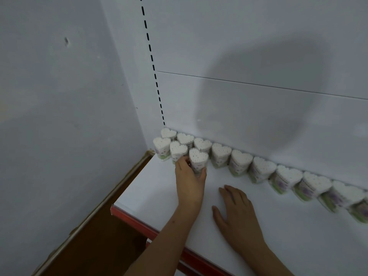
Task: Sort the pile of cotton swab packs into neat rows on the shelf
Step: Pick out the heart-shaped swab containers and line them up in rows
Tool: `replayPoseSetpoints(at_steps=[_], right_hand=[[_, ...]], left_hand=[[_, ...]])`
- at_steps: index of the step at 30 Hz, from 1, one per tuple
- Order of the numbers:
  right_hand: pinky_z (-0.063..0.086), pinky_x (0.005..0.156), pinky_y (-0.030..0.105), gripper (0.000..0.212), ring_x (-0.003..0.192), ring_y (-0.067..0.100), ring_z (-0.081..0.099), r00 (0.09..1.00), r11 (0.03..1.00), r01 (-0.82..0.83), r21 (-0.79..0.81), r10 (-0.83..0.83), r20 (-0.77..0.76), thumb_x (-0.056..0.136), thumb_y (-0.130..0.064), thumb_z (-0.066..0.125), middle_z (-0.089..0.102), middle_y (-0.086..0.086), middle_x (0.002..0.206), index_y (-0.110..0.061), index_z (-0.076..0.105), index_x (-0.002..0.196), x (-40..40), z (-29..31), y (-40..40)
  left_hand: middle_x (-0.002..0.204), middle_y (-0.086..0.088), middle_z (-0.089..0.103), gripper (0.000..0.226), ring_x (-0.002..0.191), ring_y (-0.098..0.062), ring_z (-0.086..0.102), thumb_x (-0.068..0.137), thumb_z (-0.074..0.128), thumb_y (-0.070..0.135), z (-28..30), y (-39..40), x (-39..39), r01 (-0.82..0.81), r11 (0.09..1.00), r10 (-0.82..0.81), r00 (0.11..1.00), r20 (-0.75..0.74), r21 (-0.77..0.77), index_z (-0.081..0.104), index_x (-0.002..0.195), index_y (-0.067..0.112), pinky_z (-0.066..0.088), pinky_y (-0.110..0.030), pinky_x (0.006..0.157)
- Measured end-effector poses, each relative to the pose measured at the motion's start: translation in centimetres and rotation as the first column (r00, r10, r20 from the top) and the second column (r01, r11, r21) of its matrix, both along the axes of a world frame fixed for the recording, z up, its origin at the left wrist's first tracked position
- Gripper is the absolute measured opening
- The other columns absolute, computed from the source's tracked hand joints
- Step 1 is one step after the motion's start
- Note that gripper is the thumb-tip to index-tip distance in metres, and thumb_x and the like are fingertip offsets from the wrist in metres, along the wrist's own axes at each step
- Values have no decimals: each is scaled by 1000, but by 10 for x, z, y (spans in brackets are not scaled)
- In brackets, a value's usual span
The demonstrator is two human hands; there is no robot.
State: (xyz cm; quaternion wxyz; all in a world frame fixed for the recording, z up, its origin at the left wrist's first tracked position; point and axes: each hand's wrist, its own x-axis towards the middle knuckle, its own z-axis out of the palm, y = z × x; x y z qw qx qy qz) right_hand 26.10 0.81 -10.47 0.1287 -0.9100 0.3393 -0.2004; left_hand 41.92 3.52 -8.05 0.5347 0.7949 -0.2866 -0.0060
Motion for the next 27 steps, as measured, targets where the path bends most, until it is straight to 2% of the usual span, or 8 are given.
replayPoseSetpoints(at_steps=[10, 14, 16, 18, 20, 24, 27], right_hand=[[44, 101, 37, 56, 126, 21, 48, 1000, 1000, 2, -13, -2, 2, 90, -52, 42, 55, 1, 135, -17, 58, 131, -1, -2, -1], [46, 99, 38, 57, 124, 22, 49, 1000, 1000, 4, -26, -4, 16, 89, -51, 43, 56, 2, 134, -16, 59, 130, -1, -5, -2], [47, 98, 39, 57, 124, 22, 50, 1000, 999, 7, -34, -6, 29, 88, -51, 43, 57, 3, 133, -15, 60, 129, 0, -6, -2], [48, 98, 40, 57, 123, 24, 51, 999, 999, 7, -45, -5, 33, 88, -50, 43, 57, 3, 132, -14, 61, 128, 0, -6, -3], [47, 98, 40, 57, 121, 24, 52, 999, 998, 5, -56, -3, 32, 87, -49, 43, 58, 4, 131, -13, 61, 127, 1, -7, -3], [48, 96, 41, 57, 120, 24, 52, 999, 998, 12, -65, -9, 43, 85, -49, 43, 59, 5, 129, -12, 63, 125, 1, -8, -3], [49, 95, 41, 57, 120, 25, 52, 999, 998, 7, -63, -5, 40, 86, -49, 43, 59, 5, 129, -12, 64, 124, 2, -9, -4]], left_hand=[[112, -1, 54, 45, 103, -17, 54, 85, 80, 24, 4, -3, 7, -17, 1000, 18, 1000, 16, -10, 52, 117, 10, 51, -33, 88], [109, 2, 53, 55, 97, -11, 54, 80, 82, 41, 9, 10, 5, -6, 1000, 5, 999, -34, -31, 51, 116, 13, 48, -21, 83], [104, 6, 53, 48, 93, -10, 54, 84, 76, 47, 16, 23, 8, -54, 996, 54, 999, -4, -74, 51, 113, 18, 49, -22, 80], [107, 6, 52, 38, 97, -11, 55, 92, 68, 43, 25, 34, 22, -117, 983, 125, 991, 45, -144, 50, 116, 21, 51, -26, 84], [120, 1, 49, 39, 107, -14, 55, 96, 65, 33, 29, 39, 44, -147, 976, 162, 983, 90, -158, 49, 128, 18, 48, -25, 91], [139, -4, 41, 48, 122, -21, 54, 98, 62, 27, 24, 39, 86, -106, 992, 112, 990, 91, -67, 45, 142, 19, 48, -33, 101], [135, -9, 49, 45, 116, -21, 56, 99, 62, 23, 23, 38, 99, -56, 998, 54, 996, 75, 17, 50, 141, 17, 43, -25, 94]])
